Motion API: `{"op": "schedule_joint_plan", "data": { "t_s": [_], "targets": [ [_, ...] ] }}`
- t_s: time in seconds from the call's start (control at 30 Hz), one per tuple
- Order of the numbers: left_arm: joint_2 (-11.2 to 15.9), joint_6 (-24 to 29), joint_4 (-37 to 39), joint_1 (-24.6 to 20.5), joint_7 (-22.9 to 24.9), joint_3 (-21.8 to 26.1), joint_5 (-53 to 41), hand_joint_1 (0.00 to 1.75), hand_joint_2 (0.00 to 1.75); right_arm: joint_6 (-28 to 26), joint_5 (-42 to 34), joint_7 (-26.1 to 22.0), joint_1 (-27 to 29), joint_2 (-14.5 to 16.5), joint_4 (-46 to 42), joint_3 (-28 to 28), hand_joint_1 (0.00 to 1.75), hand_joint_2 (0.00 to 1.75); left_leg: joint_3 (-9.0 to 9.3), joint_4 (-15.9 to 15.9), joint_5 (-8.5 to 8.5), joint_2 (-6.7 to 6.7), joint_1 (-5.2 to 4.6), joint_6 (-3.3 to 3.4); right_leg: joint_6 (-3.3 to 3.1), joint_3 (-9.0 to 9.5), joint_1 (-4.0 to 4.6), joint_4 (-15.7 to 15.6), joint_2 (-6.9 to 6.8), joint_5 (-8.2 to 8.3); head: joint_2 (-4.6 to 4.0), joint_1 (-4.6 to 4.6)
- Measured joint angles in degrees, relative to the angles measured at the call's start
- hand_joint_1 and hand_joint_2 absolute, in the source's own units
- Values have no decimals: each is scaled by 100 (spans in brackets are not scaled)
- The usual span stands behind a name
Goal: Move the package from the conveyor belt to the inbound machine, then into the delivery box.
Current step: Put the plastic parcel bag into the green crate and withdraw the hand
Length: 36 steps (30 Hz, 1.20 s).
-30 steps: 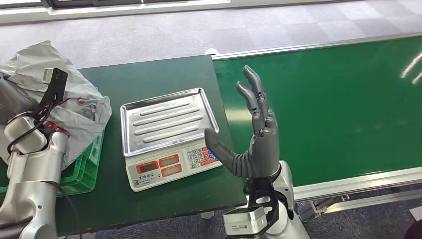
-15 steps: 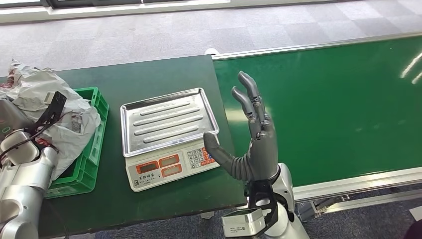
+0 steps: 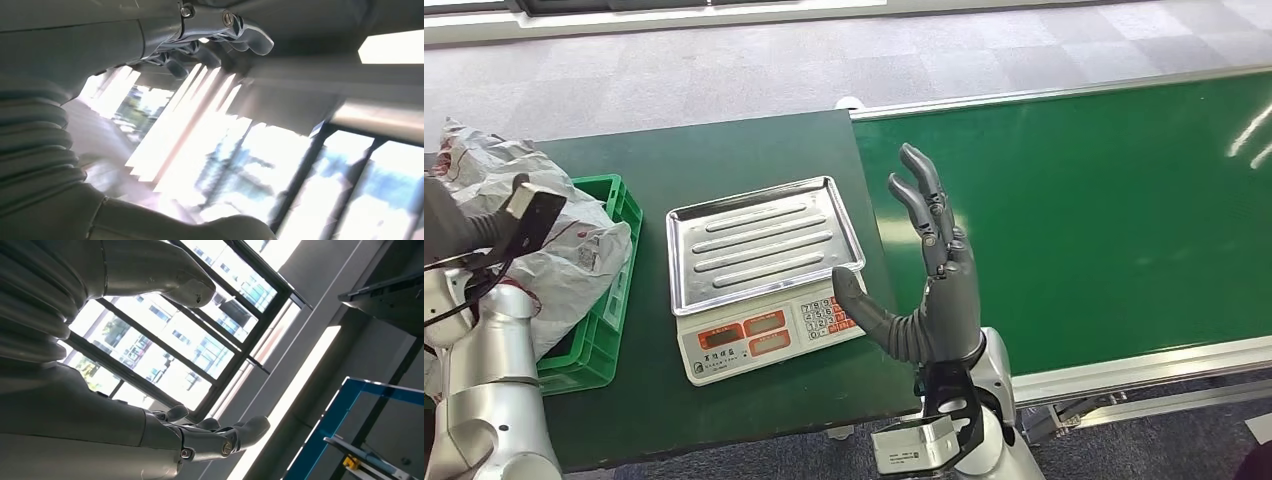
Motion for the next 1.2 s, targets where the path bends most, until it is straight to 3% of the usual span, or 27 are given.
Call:
{"op": "schedule_joint_plan", "data": {
  "t_s": [0.03,0.07,0.1,0.23,0.4,0.63,0.9,1.0,1.03,1.1,1.13,1.2],
  "targets": [
    [-190,4,-457,35,-730,161,676,0,131,-19,-28,-12,-19,4,31,0,0,175,3,0,-5,11,-2,2,0,0,-2,0,6,0,0,1],
    [-341,7,-888,83,-1172,255,1215,0,175,-38,-55,-26,-38,8,63,0,0,175,7,-1,-9,20,-3,3,0,0,-3,0,10,0,0,-2],
    [-470,7,-1306,151,-1342,281,1603,0,175,-62,-84,-45,-58,12,102,0,0,175,8,-1,-11,22,-3,5,-1,1,-2,0,12,-2,0,-2],
    [-928,7,-3019,569,-1177,-8,2662,0,175,-250,-225,-133,-168,28,300,0,0,175,7,-1,-12,9,1,4,-3,0,3,-1,3,-9,0,-3],
    [-1309,0,-4741,1178,-1143,-1202,3468,0,175,-526,-425,-201,-237,40,483,0,0,175,7,-1,-13,1,1,5,-3,6,2,-1,-2,-10,0,-2],
    [-1576,-8,-6374,1916,-1129,-2690,3355,0,175,-753,-515,-222,-146,47,562,0,0,175,8,-2,-16,0,1,4,-2,6,1,-2,-3,-13,0,-2],
    [-1639,-9,-6741,2328,-1122,-3540,3592,0,175,-827,-537,-258,8,54,520,-15,0,175,13,-3,-16,0,1,4,-2,8,2,-2,-3,-15,0,-2],
    [-1570,-94,-6456,2435,-1084,-3879,4149,0,175,-971,-453,-285,145,103,430,-133,0,175,18,-2,-16,-9,-1,4,2,13,1,-5,-10,-19,0,-2],
    [-1502,-296,-6208,2448,-1009,-4057,4495,0,131,-1076,-507,-241,202,121,383,-197,0,175,19,-2,-16,-14,-1,5,5,18,1,-6,-14,-21,0,-2],
    [-1377,-1280,-5597,2481,-733,-4358,5245,0,44,-1288,-838,-103,323,137,290,-371,0,175,22,-2,-18,-23,-1,8,8,27,-1,-7,-21,-23,0,-1],
    [-1361,-1976,-5256,2512,-587,-4442,5550,0,44,-1365,-1056,-51,401,143,247,-491,0,175,23,-2,-19,-24,-3,10,9,30,-2,-7,-23,-22,0,-1],
    [-1404,-3090,-4634,2571,-383,-4485,5862,0,131,-1415,-1441,-27,597,164,158,-745,0,175,23,-1,-20,-19,-7,11,9,29,-7,-7,-22,-18,0,1]
  ]
}}
